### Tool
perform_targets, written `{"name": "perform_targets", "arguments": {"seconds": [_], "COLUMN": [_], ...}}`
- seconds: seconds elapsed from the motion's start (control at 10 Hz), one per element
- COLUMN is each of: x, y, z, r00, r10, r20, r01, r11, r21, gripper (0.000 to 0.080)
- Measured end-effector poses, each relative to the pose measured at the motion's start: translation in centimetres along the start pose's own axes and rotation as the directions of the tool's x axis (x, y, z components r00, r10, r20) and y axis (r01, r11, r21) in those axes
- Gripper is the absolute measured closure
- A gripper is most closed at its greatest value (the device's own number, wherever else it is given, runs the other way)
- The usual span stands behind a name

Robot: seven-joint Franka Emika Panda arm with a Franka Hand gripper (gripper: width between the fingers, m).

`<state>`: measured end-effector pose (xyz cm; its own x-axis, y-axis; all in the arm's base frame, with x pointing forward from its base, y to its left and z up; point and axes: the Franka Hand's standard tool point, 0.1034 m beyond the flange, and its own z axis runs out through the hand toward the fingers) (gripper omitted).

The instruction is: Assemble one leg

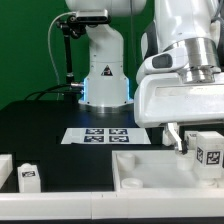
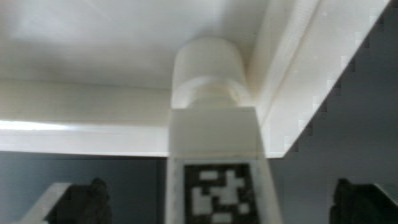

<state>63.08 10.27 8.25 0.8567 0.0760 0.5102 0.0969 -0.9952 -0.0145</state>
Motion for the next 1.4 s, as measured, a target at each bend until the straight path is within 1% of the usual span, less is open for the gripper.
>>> {"name": "perform_targets", "arguments": {"seconds": [0.1,0.2,0.3,0.4,0.5,0.6,0.7,0.8,0.9,1.0,1.1,1.2,1.3,1.4], "x": [0.3,0.3,0.8,1.0,0.7,0.7,0.4,0.9,0.9,0.9,0.9,0.9,0.9,0.8], "y": [0.0,-0.5,-0.3,-0.1,-0.5,-0.9,-1.0,-1.2,-1.2,-1.2,-1.2,-1.3,-1.0,-0.8], "z": [-0.1,0.2,0.3,0.2,0.1,0.1,0.1,0.2,0.3,0.3,0.3,0.3,0.3,0.3], "r00": [0.999,0.991,0.976,0.961,0.933,0.914,0.868,0.857,0.859,0.856,0.850,0.840,0.822,0.799], "r10": [0.011,0.012,0.016,0.025,0.034,0.035,0.032,0.059,0.061,0.088,0.130,0.188,0.265,0.345], "r20": [0.047,0.131,0.216,0.276,0.359,0.404,0.495,0.512,0.508,0.510,0.510,0.509,0.504,0.493], "r01": [-0.011,-0.015,-0.022,-0.035,-0.051,-0.058,-0.065,-0.090,-0.092,-0.115,-0.152,-0.202,-0.266,-0.335], "r11": [1.000,1.000,0.999,0.999,0.998,0.997,0.997,0.995,0.995,0.993,0.988,0.979,0.961,0.936], "r21": [0.007,0.020,0.028,0.032,0.039,0.043,0.050,0.037,0.036,0.023,0.001,-0.029,-0.071,-0.113], "gripper": [0.0160,0.0152,0.0152,0.0151,0.0151,0.0151,0.0151,0.0151,0.0151,0.0275,0.0410,0.0410,0.0507,0.0508]}}
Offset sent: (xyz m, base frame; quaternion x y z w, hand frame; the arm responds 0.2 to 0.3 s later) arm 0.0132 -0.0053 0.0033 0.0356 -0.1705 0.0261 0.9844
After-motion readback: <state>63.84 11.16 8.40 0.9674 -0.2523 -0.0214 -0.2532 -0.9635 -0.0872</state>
